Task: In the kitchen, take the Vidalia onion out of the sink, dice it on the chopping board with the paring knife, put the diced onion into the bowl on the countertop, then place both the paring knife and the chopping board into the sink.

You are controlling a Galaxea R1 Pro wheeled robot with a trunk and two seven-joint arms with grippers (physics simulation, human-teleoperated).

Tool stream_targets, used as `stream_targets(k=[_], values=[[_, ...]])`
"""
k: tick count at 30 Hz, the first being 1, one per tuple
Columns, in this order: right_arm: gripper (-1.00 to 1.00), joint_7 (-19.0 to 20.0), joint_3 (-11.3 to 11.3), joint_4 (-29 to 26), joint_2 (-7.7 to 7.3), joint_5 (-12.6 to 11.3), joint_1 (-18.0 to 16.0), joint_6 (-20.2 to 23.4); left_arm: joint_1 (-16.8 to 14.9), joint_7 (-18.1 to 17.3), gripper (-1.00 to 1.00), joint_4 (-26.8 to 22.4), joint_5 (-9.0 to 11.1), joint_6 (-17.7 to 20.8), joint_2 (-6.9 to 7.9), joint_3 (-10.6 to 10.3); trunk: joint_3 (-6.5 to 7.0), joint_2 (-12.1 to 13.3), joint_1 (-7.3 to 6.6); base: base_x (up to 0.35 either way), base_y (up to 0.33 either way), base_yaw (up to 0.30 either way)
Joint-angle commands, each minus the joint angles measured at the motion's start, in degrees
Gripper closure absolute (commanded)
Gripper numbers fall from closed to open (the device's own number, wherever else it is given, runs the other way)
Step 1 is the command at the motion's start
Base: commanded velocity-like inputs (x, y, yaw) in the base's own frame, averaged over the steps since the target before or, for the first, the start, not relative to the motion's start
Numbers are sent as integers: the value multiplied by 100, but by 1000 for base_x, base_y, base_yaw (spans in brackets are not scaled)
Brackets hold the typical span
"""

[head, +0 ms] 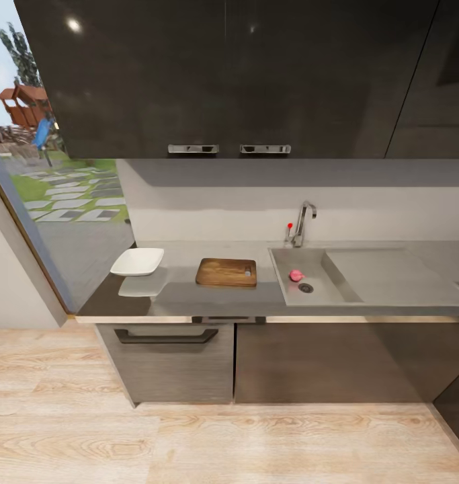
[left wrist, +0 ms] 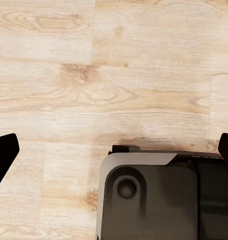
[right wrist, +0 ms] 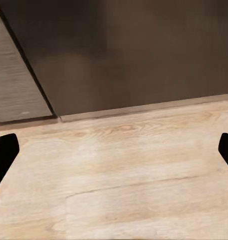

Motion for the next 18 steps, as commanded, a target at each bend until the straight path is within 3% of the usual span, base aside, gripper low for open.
stream_targets(k=[1, 5, 12, 18], values=[[-100, -36, 21, -243, -7, -35, 2, 51, 1, 2, -100, -9, 27, -7, 0, -2, -10, -11, 3, 0, 0, 0], [-100, -42, -8, -684, -8, -43, 2, 215, 1, 2, -100, -12, 27, -7, 0, -2, -10, -11, 3, 0, 0, 0], [-100, -42, -73, -651, -7, -55, 2, 236, 2, 2, -100, -12, 26, -7, -6, -2, -10, -11, 3, 9, -13, 0], [-100, -42, -82, -548, -7, -56, 1, 232, 2, 2, -100, -12, 29, -7, -8, -2, -10, -11, 3, 76, -239, 0]])
